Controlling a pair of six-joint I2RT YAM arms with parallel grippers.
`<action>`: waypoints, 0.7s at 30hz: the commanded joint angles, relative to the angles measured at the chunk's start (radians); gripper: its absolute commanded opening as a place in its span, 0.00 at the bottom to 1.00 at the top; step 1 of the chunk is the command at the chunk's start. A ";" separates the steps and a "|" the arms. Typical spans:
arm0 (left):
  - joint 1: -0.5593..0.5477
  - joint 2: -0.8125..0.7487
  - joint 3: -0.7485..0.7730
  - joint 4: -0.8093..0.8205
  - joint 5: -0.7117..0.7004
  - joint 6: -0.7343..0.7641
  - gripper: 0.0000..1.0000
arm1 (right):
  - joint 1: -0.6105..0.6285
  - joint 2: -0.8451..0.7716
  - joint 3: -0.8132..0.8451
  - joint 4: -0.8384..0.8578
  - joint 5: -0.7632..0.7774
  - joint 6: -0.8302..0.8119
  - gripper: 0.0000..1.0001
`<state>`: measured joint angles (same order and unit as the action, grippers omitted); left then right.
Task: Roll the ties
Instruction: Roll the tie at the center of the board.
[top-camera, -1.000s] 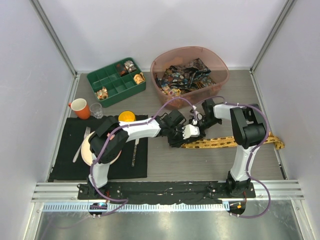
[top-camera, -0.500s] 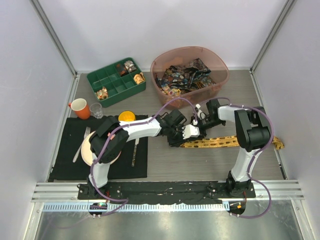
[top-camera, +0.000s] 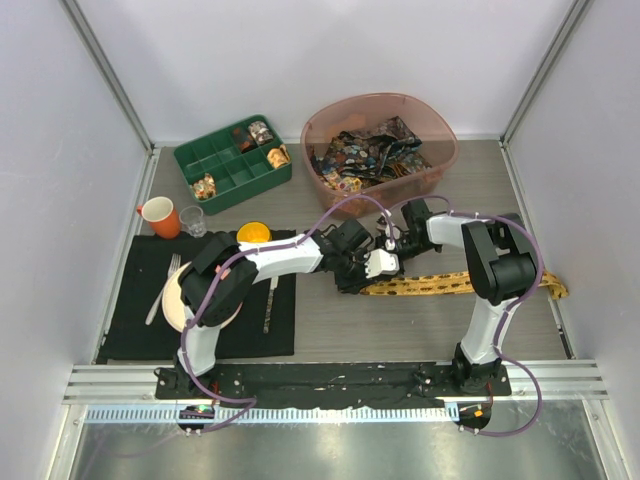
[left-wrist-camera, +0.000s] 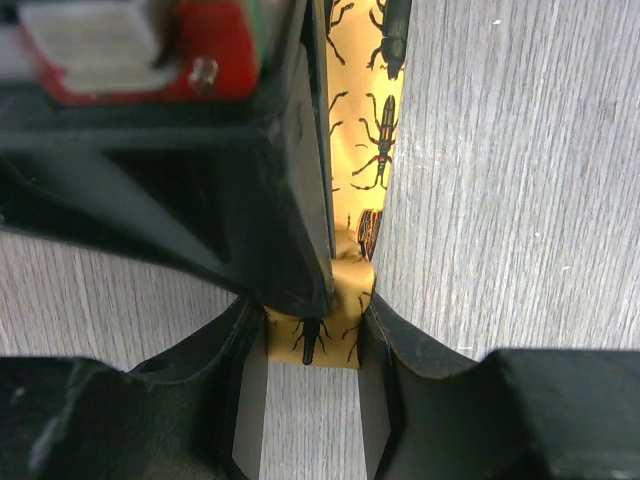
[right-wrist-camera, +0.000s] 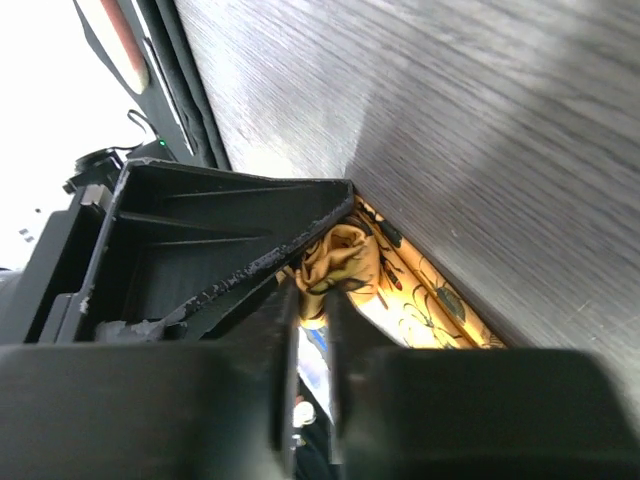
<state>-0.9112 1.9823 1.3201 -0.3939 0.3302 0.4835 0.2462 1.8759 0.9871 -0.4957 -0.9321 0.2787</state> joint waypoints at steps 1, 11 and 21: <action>0.012 0.066 -0.045 -0.137 -0.095 0.014 0.00 | 0.007 -0.003 -0.007 -0.003 0.062 -0.036 0.01; 0.057 -0.010 -0.116 0.010 0.036 -0.069 0.64 | -0.008 0.026 -0.028 -0.070 0.252 -0.122 0.01; 0.132 -0.168 -0.475 0.734 0.194 -0.224 0.91 | -0.033 0.029 -0.019 -0.129 0.372 -0.173 0.01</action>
<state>-0.7971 1.8256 0.9546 0.0784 0.4629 0.3389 0.2180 1.8767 0.9829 -0.5747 -0.7986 0.1928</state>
